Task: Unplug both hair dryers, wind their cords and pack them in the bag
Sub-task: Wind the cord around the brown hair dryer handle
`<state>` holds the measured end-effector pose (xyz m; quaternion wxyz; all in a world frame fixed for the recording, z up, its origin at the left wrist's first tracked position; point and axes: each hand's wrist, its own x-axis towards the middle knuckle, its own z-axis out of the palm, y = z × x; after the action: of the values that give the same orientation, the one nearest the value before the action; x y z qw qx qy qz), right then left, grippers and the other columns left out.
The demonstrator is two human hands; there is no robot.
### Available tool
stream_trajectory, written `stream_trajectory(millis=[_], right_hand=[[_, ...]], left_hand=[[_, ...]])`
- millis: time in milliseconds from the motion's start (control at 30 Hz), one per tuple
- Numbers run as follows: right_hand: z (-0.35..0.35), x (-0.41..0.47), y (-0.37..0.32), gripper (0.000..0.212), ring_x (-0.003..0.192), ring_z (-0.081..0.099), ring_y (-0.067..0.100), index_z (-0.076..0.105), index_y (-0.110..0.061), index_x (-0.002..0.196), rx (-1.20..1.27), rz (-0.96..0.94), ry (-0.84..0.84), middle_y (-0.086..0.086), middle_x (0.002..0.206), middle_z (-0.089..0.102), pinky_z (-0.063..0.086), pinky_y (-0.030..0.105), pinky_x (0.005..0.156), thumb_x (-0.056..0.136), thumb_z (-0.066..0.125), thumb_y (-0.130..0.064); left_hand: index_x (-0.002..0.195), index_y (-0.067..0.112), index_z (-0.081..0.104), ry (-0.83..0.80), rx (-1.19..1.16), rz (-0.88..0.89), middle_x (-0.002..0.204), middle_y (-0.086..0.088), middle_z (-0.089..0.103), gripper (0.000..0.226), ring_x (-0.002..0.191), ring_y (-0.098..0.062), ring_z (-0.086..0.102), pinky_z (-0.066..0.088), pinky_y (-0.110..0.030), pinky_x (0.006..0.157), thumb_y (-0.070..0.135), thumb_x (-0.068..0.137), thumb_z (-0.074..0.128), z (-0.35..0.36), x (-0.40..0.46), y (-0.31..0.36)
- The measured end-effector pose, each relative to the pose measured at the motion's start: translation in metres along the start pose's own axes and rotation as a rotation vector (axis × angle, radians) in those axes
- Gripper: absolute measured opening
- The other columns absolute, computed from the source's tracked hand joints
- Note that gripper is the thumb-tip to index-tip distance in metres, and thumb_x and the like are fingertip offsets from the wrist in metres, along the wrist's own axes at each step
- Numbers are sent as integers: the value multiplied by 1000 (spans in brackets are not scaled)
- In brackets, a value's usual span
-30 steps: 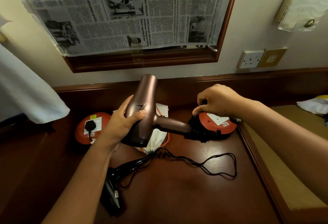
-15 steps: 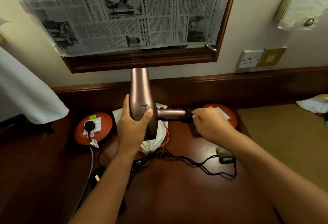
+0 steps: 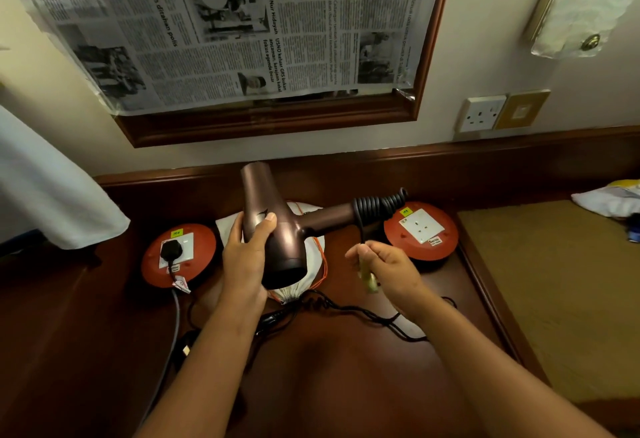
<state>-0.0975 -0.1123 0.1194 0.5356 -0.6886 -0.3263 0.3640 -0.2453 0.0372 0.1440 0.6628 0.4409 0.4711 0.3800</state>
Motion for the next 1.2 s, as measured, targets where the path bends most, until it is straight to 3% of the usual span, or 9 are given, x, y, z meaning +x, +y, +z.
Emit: stream_trajectory(millis=[100, 267, 400, 467, 567, 767, 933, 1100, 1200], right_hand=[[-2, 4, 6, 26, 76, 53, 40, 68, -15, 91, -99, -29, -21, 23, 83, 62, 43, 37, 75, 98, 46, -27], [-7, 18, 11, 25, 90, 54, 14, 70, -10, 86, -387, -131, 2, 1, 95, 57, 44, 28, 83, 96, 51, -23], [-7, 16, 9, 15, 76, 60, 22, 68, -25, 102, -86, 15, -45, 6, 84, 64, 49, 38, 74, 93, 56, -27], [-6, 16, 9, 16, 91, 62, 32, 67, -18, 104, 185, 94, -39, 12, 93, 66, 51, 48, 87, 93, 57, -13], [-10, 15, 9, 27, 105, 61, 34, 59, -2, 113, 563, 227, -55, 20, 106, 66, 50, 43, 93, 92, 47, 8], [-35, 19, 16, 13, 83, 65, 25, 63, -7, 99, 709, 264, -168, 12, 94, 67, 58, 35, 75, 88, 56, -10], [-60, 24, 12, 12, 69, 58, 23, 63, -7, 83, 474, 277, -228, 12, 81, 59, 51, 31, 63, 89, 53, -9], [-81, 22, -7, 36, 76, 67, 20, 53, 0, 124, 302, 353, -372, 12, 100, 66, 57, 29, 62, 89, 57, -12], [-87, 16, -14, 34, 82, 69, 18, 51, -3, 126, 175, 389, -500, 18, 109, 65, 56, 25, 68, 94, 53, -11]], left_hand=[[125, 26, 57, -32, -49, -46, 112, -8, 68, 48, 93, -29, 69, 57, -35, 64, 31, 80, 72, -4, -2, -1], [119, 22, 60, -90, -52, -90, 102, -8, 70, 38, 82, -25, 70, 55, -30, 59, 28, 83, 69, -6, -5, 0], [115, 23, 63, -142, -7, -92, 102, -7, 71, 32, 84, -25, 70, 54, -32, 66, 31, 84, 67, -9, -4, 0], [115, 25, 63, -164, 14, -80, 102, -6, 72, 32, 85, -25, 70, 54, -32, 66, 32, 84, 67, -12, -4, -1], [118, 31, 61, -213, 65, -56, 104, -4, 71, 34, 89, -26, 70, 54, -31, 63, 32, 84, 66, -16, -8, -4], [131, 33, 54, -350, 136, -63, 113, -9, 69, 61, 93, -30, 70, 56, -34, 67, 43, 74, 73, -24, -11, -8], [129, 36, 53, -437, 218, 2, 113, -5, 69, 65, 94, -26, 70, 57, -36, 72, 43, 69, 77, -22, -11, -8], [113, 49, 59, -496, 282, 53, 109, -1, 70, 54, 94, -23, 70, 58, -38, 78, 51, 61, 73, -20, -10, -15], [108, 55, 56, -520, 343, 100, 104, 11, 69, 49, 94, -9, 68, 56, -24, 76, 49, 62, 72, -15, -12, -26]])
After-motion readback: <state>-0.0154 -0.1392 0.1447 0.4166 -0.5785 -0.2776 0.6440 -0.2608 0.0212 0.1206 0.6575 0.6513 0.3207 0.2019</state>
